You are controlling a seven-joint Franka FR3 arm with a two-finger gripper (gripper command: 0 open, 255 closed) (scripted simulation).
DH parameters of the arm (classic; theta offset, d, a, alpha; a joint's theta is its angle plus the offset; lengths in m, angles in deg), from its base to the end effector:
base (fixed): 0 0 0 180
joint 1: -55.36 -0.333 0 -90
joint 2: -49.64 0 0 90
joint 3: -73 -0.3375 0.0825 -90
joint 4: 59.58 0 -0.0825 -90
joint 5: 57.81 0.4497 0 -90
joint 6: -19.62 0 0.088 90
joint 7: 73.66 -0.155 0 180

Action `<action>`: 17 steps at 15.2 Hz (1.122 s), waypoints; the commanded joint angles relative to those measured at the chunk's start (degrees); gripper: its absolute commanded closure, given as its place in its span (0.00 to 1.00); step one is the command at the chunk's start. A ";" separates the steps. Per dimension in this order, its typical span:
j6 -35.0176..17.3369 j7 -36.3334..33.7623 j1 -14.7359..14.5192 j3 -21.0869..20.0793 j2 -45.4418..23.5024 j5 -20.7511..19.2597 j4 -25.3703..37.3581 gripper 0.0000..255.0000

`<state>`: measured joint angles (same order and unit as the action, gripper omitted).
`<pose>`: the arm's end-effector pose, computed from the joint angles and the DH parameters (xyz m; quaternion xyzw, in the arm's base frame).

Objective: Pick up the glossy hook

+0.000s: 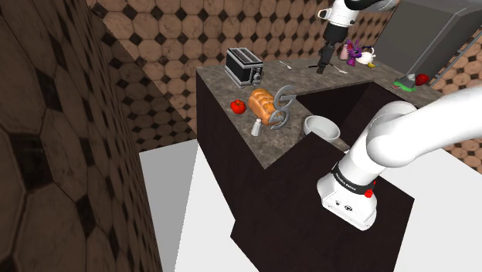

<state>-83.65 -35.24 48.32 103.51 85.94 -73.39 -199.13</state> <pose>0.3784 -0.1985 0.4358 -0.9763 -0.2137 0.0148 0.0322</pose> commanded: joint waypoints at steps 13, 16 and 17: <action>-15.91 57.12 -17.55 29.54 -39.94 24.43 15.02 0.00; -14.35 71.23 -12.15 25.77 -52.22 36.06 21.23 0.00; -13.74 74.69 -9.86 23.78 -55.32 38.55 23.41 0.00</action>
<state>-98.19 34.59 36.24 129.00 34.76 -38.67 -178.39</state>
